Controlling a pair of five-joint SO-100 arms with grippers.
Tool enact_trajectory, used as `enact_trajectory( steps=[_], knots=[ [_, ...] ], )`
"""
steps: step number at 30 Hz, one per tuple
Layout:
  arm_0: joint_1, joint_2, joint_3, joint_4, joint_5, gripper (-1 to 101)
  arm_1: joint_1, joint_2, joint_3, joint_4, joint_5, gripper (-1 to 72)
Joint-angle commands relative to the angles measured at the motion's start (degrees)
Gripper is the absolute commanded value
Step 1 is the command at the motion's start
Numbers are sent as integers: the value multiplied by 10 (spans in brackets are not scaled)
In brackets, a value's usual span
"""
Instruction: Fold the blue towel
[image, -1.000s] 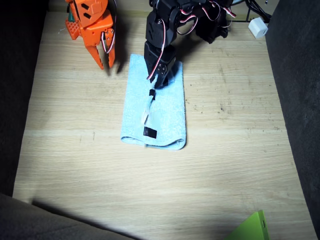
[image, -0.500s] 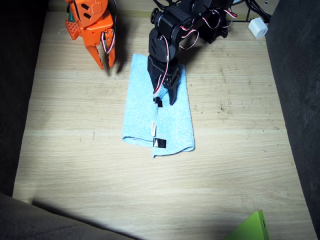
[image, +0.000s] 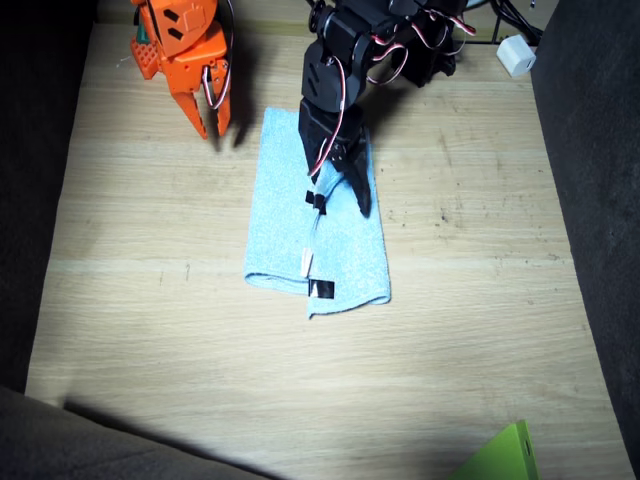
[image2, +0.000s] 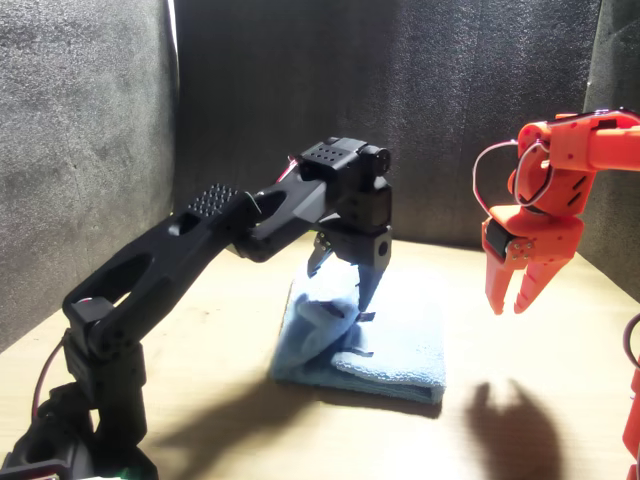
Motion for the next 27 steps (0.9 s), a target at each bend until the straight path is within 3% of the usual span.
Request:
enact_trajectory(
  steps=[1, 12, 16, 22, 24, 27],
  knots=[
    [-13, 40, -33, 7, 19, 562, 8, 11, 8, 0, 4, 134],
    [-23, 47, -241, -6, 45, 535, -25, 76, 5, -3, -3, 134],
    [53, 171, -120, 6, -12, 511, -69, 200, 4, -29, -23, 114],
    [308, 450, 235, -4, -106, 448, -181, 367, 26, -67, -89, 0],
    [387, 575, 447, -89, -104, 367, -210, 392, 58, -65, -112, -1],
    [483, 843, 894, -383, -68, 257, -239, 414, 130, -58, -128, -1]
  ],
)
